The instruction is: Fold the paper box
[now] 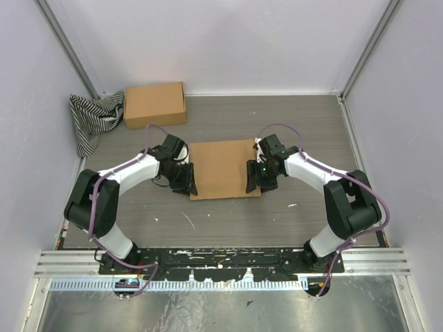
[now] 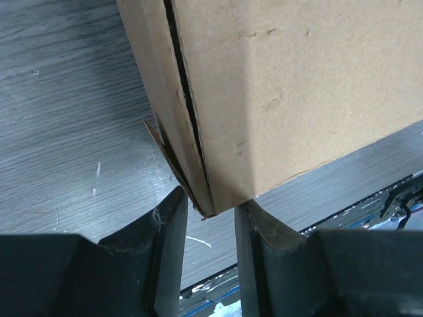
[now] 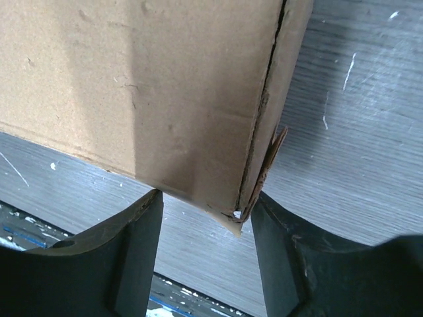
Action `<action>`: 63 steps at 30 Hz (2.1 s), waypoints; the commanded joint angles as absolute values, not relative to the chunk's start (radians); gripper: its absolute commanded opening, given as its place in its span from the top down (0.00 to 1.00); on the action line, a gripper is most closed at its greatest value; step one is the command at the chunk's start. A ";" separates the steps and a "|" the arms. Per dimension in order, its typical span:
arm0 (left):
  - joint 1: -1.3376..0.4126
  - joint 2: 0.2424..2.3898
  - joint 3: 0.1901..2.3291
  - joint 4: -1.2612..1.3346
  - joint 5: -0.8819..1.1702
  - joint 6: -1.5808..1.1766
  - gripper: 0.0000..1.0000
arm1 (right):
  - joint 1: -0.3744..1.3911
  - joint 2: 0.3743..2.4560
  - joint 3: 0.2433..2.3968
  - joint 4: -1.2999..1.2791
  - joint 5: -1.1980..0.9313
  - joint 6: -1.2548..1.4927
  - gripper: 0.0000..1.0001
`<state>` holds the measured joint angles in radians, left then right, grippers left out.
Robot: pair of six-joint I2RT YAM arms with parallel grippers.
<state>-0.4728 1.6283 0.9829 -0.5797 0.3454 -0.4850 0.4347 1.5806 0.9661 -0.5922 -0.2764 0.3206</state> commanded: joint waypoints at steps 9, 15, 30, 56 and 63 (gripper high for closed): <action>-0.473 1.574 0.991 -0.558 0.375 -0.504 0.62 | 0.441 1.502 1.007 -0.578 -0.287 0.332 0.29; -0.436 1.591 1.041 -0.542 0.410 -0.510 0.63 | 0.440 1.455 1.040 -0.549 -0.278 0.311 0.27; -0.302 1.782 1.453 -0.641 0.502 -0.533 0.59 | 0.384 1.721 1.375 -0.607 -0.315 0.388 0.26; -0.289 1.769 1.452 -0.734 0.377 -0.473 0.51 | 0.343 1.728 1.421 -0.709 -0.223 0.280 0.26; -0.291 1.756 1.487 -0.693 0.486 -0.516 0.52 | 0.344 1.688 1.450 -0.660 -0.341 0.309 0.26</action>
<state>-0.2871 1.8004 1.4532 -0.7200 0.4194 -0.4889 0.3405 1.7775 1.4040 -0.7128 -0.2680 0.2935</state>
